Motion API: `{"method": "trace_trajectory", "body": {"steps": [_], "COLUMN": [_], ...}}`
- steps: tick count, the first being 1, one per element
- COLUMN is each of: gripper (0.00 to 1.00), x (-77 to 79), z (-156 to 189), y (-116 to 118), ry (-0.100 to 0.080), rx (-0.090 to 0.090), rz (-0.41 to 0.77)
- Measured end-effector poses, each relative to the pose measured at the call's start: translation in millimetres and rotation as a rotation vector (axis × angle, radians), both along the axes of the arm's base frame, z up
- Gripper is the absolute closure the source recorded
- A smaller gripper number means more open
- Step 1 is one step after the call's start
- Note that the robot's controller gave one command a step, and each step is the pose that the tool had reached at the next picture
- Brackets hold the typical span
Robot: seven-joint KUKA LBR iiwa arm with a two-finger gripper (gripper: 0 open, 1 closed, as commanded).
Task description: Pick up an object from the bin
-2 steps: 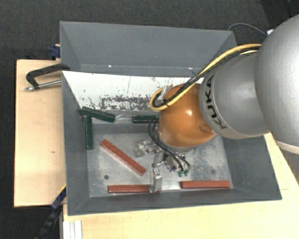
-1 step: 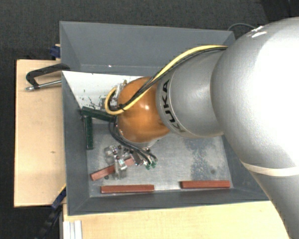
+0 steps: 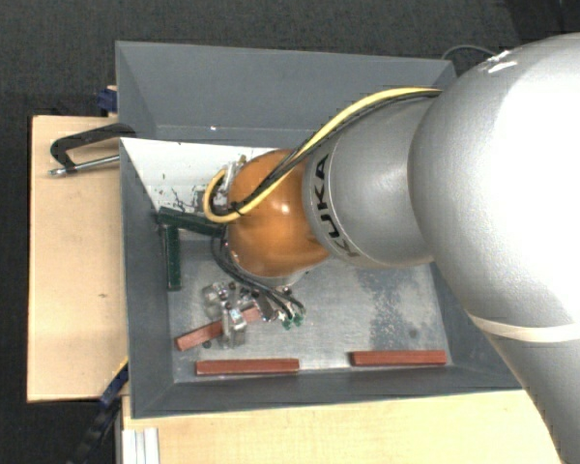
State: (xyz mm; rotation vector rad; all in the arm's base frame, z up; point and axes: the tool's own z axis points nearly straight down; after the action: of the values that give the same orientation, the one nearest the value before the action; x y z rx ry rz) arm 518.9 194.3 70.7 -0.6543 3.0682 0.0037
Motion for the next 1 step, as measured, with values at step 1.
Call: {"method": "trace_trajectory", "body": {"steps": [1], "gripper": [1.0], "x": [39.2], "z": [112.4], "y": [1.7], "ry": [-0.001], "rx": [0.0], "rz": [0.033]}}
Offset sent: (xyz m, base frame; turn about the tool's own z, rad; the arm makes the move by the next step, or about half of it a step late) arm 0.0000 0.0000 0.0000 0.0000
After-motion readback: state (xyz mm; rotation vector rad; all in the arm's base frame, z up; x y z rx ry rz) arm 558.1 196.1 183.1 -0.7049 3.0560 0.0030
